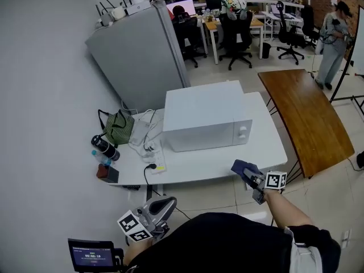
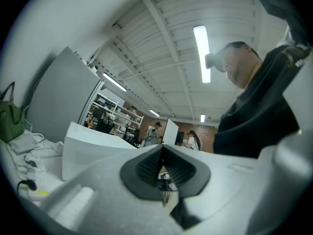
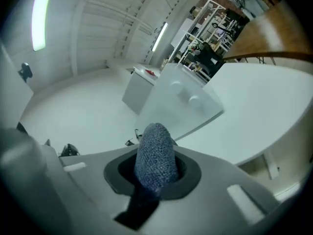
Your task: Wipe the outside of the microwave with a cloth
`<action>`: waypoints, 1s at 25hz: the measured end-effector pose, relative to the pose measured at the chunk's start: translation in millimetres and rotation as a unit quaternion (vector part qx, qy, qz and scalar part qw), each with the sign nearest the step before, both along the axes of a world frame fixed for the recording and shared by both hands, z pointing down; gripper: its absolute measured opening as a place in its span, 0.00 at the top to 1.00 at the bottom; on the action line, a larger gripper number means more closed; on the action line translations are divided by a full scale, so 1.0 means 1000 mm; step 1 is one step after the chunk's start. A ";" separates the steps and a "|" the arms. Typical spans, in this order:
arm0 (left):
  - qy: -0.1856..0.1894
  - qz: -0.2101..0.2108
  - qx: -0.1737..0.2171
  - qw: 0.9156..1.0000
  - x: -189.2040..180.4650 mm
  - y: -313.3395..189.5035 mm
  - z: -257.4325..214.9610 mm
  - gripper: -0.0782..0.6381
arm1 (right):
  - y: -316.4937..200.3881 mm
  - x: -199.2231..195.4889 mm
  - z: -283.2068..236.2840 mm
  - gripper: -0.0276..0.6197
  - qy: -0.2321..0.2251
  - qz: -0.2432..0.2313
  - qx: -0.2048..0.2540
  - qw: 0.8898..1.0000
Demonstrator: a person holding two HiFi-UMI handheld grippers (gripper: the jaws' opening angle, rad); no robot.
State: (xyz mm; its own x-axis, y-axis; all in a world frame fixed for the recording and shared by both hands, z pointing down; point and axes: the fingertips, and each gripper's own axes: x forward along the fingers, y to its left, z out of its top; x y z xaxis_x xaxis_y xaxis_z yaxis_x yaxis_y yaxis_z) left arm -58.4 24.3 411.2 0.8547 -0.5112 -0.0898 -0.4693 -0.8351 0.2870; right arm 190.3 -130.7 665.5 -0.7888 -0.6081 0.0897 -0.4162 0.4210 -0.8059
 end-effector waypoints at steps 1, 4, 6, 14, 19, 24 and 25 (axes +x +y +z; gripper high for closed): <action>0.003 0.004 0.004 1.000 -0.013 0.008 0.000 0.89 | 0.017 -0.020 -0.011 0.87 -0.022 -0.003 0.004 1.000; 0.008 0.022 0.003 1.000 -0.054 0.034 0.006 0.89 | 0.063 -0.077 -0.055 0.87 -0.081 -0.015 0.031 0.996; 0.003 0.041 0.005 0.999 -0.079 0.051 0.012 0.89 | 0.089 -0.113 -0.088 0.87 -0.110 -0.026 0.057 0.992; 0.015 0.097 0.016 0.995 -0.075 0.094 0.006 0.89 | 0.169 -0.143 -0.210 0.86 -0.102 -0.053 0.176 0.978; 0.010 0.119 0.029 0.992 -0.027 0.122 0.000 0.89 | 0.205 -0.096 -0.256 0.86 -0.036 -0.038 0.251 0.967; 0.020 0.102 0.023 0.994 0.042 0.157 -0.007 0.89 | 0.245 -0.041 -0.277 0.87 0.036 -0.060 0.296 0.952; 0.022 0.102 0.023 0.994 0.051 0.160 -0.005 0.89 | 0.249 -0.036 -0.275 0.87 0.059 -0.065 0.303 0.949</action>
State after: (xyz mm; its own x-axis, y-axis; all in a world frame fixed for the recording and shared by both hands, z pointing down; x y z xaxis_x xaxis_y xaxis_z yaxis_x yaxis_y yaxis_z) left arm -7.8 184.3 406.3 0.9350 -0.3217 -0.1493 -0.2762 -0.9245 0.2627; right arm 153.9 118.3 390.2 -0.8671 -0.4740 -0.1534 -0.4007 0.8465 -0.3506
